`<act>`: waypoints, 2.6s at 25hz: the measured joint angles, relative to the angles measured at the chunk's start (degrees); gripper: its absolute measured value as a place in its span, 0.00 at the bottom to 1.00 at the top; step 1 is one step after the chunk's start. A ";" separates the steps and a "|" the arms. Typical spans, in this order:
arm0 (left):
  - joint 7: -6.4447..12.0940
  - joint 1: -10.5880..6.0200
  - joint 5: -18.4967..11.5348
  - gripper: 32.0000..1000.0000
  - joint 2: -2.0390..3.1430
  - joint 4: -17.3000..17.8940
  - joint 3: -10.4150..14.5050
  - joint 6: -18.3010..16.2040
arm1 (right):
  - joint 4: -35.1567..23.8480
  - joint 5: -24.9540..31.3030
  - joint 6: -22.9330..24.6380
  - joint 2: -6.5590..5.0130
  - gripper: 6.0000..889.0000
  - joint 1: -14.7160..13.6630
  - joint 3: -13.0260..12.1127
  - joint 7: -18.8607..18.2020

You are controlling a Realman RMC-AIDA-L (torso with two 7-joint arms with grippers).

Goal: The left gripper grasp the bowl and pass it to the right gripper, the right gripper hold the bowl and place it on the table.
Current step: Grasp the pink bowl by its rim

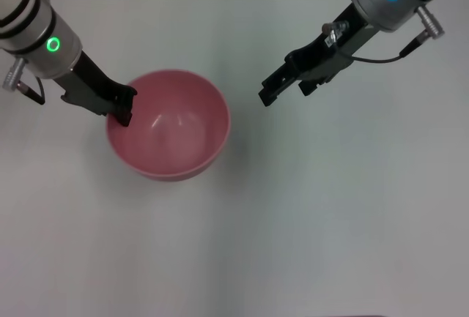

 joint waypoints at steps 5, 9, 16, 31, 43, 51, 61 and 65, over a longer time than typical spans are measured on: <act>-0.18 -1.14 -0.01 0.01 -0.33 -0.15 0.20 -0.01 | 0.00 0.70 0.02 0.07 0.99 0.82 0.00 0.35; -0.78 -2.22 -0.55 0.01 -0.51 -0.21 1.26 0.06 | -0.05 1.03 -0.15 0.05 0.98 1.35 -0.16 0.55; -1.48 -4.61 -1.92 0.01 -0.91 -0.36 3.11 0.60 | -0.08 1.04 -0.47 0.23 0.96 1.71 -0.37 0.56; -2.35 -6.65 -3.52 0.01 -0.89 -0.36 5.21 0.58 | 0.43 0.55 -1.90 0.44 0.93 2.24 -2.10 0.29; -2.37 -6.87 -3.63 0.01 -0.86 -0.22 5.21 0.58 | 0.64 0.53 -5.37 1.89 0.91 2.66 -5.37 -0.56; -2.32 -6.87 -4.32 0.01 -0.78 -0.23 5.30 0.57 | 0.71 0.52 -6.51 2.63 0.89 3.02 -5.58 -1.27; -2.29 -6.87 -4.31 0.01 -0.77 -0.15 5.30 0.58 | 0.89 0.52 -7.09 2.95 0.72 2.87 -7.93 -1.48; -2.29 -6.88 -4.31 0.01 -0.77 -0.11 5.29 0.58 | 1.48 0.52 -7.21 2.97 0.54 3.02 -8.58 -2.07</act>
